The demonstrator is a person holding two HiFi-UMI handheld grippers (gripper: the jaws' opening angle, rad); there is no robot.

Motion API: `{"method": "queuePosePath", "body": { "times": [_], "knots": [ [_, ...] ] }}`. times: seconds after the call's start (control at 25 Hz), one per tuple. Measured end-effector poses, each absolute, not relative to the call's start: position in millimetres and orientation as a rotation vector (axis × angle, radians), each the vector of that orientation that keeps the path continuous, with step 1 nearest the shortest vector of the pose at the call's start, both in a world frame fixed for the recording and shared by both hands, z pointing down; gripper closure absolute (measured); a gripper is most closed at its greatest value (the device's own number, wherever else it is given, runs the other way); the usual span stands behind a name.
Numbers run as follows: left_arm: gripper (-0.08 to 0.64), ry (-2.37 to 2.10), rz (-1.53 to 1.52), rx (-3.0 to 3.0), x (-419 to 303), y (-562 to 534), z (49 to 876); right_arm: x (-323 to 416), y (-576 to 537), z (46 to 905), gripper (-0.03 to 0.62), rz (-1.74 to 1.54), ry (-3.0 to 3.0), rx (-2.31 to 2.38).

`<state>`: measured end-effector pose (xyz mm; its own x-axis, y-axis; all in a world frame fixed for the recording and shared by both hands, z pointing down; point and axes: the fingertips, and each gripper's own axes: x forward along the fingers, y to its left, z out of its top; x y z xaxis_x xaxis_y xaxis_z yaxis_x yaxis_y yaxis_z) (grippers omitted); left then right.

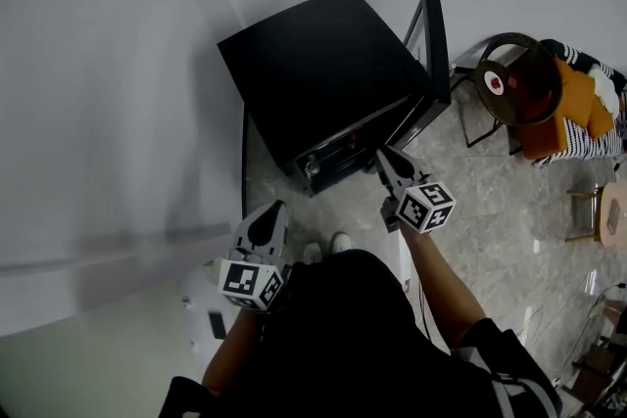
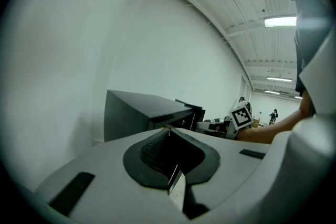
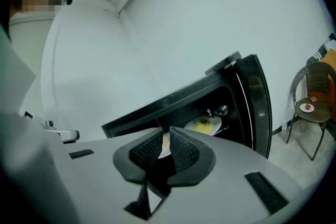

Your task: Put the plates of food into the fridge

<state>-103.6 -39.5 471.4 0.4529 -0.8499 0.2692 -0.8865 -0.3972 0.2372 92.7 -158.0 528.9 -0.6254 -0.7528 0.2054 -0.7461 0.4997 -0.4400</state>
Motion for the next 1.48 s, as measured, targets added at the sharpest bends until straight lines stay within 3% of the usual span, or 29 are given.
{"method": "queuePosePath", "body": {
  "times": [0.56,1.48],
  "knots": [
    [0.537,-1.436,0.126,2.406,-102.4,-30.6,467.0,73.6,-82.5,457.1,0.558,-0.207,2.924,-1.331],
    [0.537,-1.364,0.083,2.461,-93.1,-11.1,465.0,31.5,-7.6,389.2,0.558,0.161,2.895,-1.164]
  ]
}}
